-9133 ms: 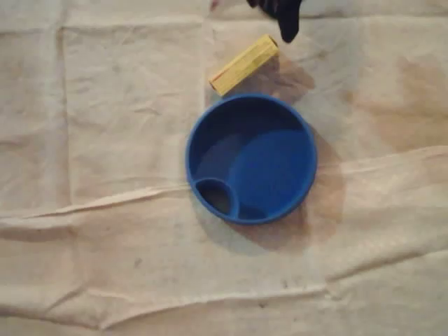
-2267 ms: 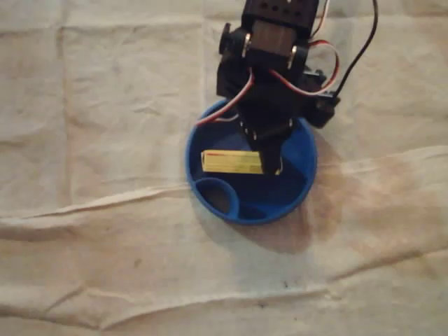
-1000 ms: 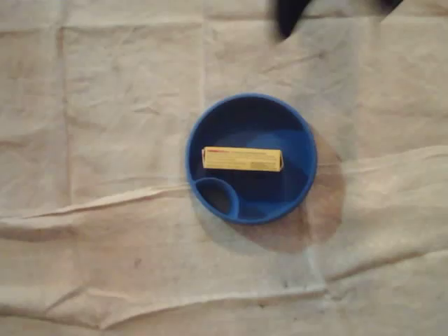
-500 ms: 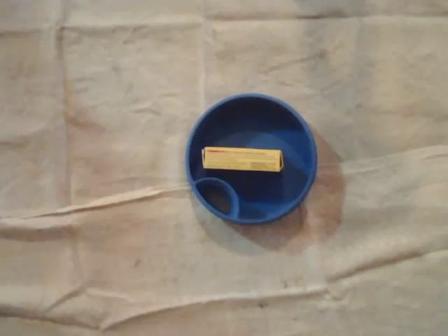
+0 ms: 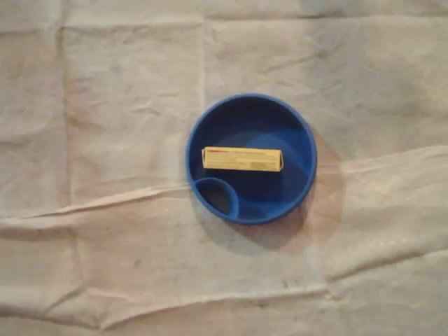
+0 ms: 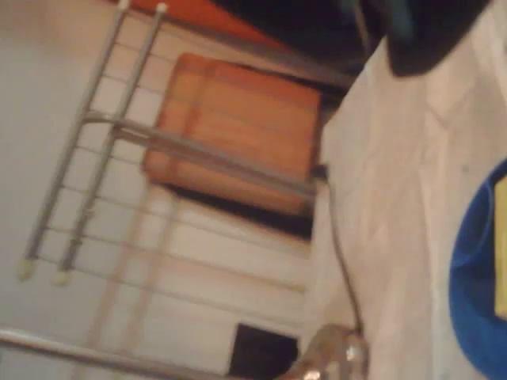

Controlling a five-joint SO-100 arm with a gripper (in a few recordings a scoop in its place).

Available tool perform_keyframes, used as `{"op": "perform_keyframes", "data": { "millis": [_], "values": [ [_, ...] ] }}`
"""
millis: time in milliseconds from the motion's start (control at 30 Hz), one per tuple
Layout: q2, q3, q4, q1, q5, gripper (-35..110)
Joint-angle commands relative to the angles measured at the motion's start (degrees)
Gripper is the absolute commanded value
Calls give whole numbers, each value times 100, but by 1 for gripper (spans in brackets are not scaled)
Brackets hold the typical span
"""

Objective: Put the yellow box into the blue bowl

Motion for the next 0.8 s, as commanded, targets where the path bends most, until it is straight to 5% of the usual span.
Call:
{"op": "perform_keyframes", "data": {
  "millis": [0, 767],
  "values": [
    [316, 141, 9, -35, 53, 0],
    [1837, 1028, 9, -26, 35, 0]
  ]
}}
